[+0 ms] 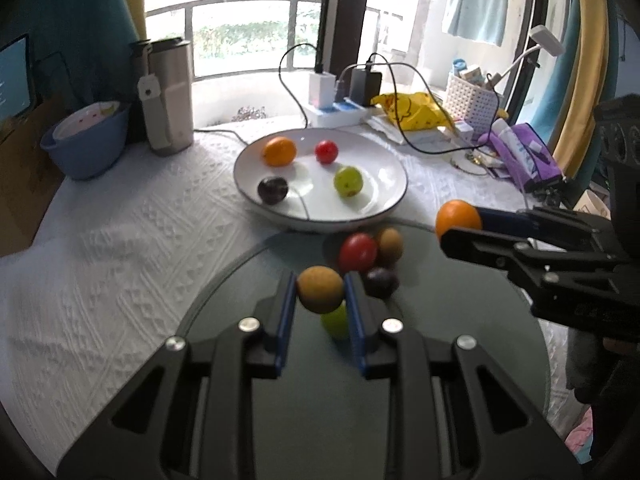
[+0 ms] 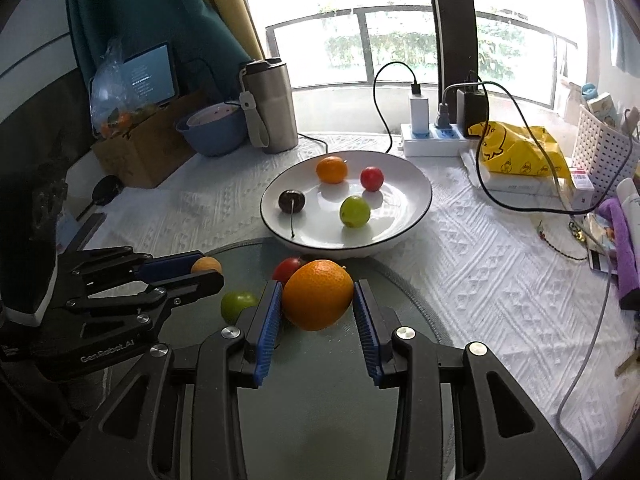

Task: Organize fruits
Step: 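Carry the kiwi fruit and tangerine onto the plate and release both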

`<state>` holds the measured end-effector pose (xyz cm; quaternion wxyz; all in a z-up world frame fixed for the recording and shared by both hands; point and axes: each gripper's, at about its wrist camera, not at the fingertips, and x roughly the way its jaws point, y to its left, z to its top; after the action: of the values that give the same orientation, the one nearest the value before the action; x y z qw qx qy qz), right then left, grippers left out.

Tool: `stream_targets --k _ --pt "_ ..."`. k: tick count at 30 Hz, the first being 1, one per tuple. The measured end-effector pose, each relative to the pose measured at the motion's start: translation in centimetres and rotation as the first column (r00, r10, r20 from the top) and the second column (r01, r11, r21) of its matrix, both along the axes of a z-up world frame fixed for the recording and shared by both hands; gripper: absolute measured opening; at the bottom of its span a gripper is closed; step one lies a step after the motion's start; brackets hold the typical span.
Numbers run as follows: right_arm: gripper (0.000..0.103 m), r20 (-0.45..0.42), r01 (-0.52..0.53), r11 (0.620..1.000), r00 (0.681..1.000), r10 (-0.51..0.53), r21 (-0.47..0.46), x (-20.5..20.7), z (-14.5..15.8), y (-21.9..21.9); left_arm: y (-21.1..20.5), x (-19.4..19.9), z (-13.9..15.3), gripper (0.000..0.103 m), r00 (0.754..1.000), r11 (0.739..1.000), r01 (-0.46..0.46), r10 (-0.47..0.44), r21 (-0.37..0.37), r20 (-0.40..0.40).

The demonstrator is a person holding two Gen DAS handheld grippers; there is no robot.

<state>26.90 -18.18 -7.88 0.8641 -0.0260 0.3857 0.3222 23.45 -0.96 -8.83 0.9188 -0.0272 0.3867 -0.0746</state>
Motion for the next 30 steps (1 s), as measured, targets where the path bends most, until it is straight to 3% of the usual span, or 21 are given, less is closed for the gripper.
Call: stream_targets --k 14,30 --pt "0.039 0.013 0.014 1.0 1.0 -0.014 0.002 3.6 0.3 -0.7 -0.5 3.1 1.1 0.026 1.0 1.0 0.02 -0.021 0.003 0.021" --pt "0.039 -0.015 0.026 1.0 1.0 -0.026 -0.004 7.7 -0.7 -0.3 -0.1 7.9 0.5 0.026 0.999 1.0 0.023 -0.024 0.005 0.025"
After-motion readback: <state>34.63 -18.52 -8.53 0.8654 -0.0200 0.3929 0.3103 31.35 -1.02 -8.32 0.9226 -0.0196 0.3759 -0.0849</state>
